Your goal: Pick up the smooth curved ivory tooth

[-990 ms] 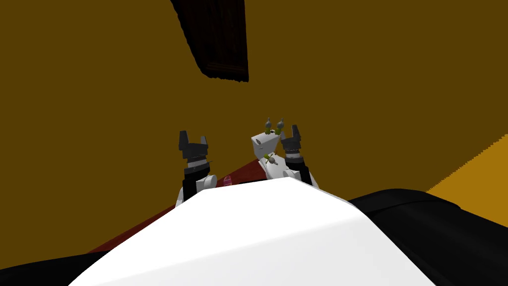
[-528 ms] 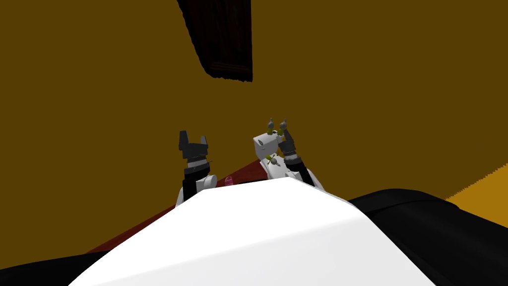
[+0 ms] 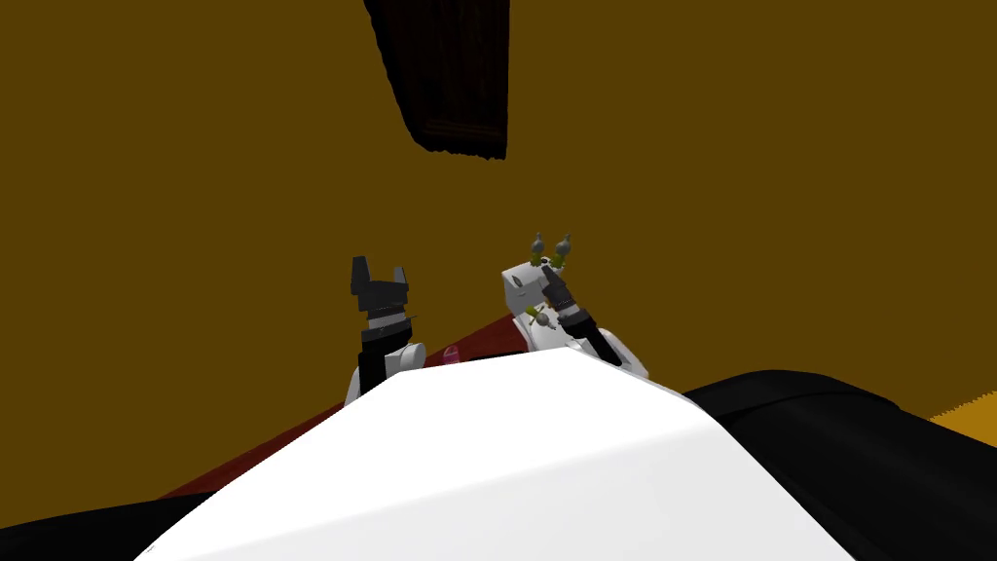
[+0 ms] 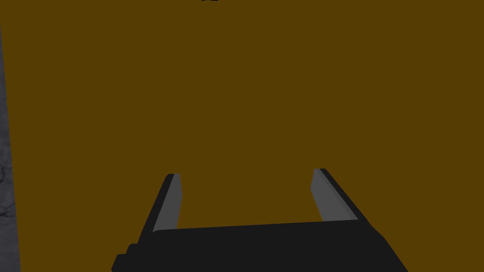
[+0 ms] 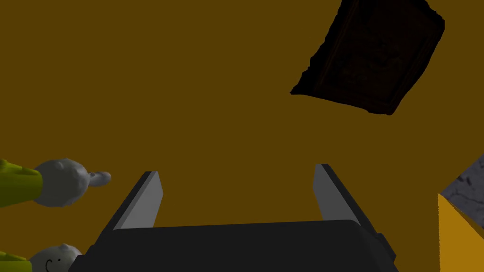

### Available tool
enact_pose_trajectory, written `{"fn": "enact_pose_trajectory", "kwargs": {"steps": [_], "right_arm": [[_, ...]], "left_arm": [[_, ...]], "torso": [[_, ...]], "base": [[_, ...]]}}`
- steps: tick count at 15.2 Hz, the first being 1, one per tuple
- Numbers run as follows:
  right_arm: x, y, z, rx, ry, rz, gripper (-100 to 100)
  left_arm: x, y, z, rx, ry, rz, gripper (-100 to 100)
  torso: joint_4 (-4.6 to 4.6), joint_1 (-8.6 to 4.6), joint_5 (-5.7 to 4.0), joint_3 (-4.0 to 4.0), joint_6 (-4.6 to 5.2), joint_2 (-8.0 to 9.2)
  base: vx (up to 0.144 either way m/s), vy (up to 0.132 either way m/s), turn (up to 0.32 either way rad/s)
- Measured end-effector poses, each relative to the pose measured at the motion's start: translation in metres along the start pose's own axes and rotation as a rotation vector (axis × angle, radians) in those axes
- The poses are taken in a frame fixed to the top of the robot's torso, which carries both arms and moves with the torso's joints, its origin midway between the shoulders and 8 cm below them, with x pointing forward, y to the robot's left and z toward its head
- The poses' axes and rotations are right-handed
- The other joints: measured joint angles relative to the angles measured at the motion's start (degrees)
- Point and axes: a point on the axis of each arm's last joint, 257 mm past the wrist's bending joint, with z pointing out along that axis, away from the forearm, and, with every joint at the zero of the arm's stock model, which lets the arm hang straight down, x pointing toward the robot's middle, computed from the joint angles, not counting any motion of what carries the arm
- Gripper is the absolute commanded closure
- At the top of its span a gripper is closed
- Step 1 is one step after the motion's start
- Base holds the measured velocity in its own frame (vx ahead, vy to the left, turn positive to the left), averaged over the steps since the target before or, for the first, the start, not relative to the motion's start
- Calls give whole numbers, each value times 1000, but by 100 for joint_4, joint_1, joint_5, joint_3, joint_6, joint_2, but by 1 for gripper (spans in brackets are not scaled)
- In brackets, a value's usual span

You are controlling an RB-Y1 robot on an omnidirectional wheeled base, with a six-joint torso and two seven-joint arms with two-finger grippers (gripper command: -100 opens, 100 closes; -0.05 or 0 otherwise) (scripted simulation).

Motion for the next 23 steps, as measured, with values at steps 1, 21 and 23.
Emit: {"fn": "enact_pose_trajectory", "kwargs": {"steps": [1,21,23], "right_arm": [[3,-7,-2,22,22,-16,-100],[27,-146,-87,448,415,-369,-100],[23,-159,-99,490,450,-410,-100]], "left_arm": [[0,0,0,0,0,0,0],[0,0,0,0,0,0,0],[0,0,0,0,0,0,0]], "torso": [[0,1,1,-1,1,-2],[-2,8,3,-5,0,-8],[-2,5,2,-5,0,-10]], "base": [[69,69,55],[59,58,46],[69,53,63]]}}
